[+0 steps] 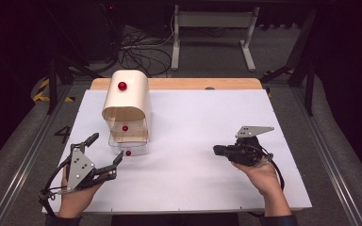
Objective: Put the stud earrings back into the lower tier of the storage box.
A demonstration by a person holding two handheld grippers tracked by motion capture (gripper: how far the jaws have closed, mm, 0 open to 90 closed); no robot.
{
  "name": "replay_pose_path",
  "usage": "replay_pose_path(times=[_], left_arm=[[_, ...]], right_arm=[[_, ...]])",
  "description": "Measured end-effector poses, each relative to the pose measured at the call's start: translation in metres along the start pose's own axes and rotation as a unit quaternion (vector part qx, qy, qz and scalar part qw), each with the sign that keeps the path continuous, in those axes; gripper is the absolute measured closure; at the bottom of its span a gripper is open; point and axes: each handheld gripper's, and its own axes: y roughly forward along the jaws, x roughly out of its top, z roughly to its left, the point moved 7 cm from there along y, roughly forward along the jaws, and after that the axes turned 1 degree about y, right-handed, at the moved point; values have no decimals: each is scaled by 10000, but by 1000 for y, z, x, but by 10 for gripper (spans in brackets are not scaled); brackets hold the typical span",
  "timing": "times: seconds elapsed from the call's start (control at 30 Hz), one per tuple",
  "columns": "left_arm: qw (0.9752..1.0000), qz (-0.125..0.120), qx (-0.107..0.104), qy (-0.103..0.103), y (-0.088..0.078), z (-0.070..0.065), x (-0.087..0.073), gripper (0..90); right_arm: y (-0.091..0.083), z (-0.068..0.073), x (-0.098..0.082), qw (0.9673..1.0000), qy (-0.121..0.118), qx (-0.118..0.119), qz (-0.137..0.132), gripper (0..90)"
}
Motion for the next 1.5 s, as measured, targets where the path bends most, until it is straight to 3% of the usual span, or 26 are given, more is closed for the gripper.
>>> replay_pose_path(times=[0.27,1.03,1.5], left_arm=[[10000,3,51,55,-1,1,0,128],[10000,11,-43,-21,0,0,-1,119],[9999,-49,-102,-102,-1,1,1,104]], right_arm=[[4,17,12,9988,-443,1,-221,871],[22,45,37,9933,-882,27,-746,869],[37,58,50,9864,-1031,91,-1273,870]])
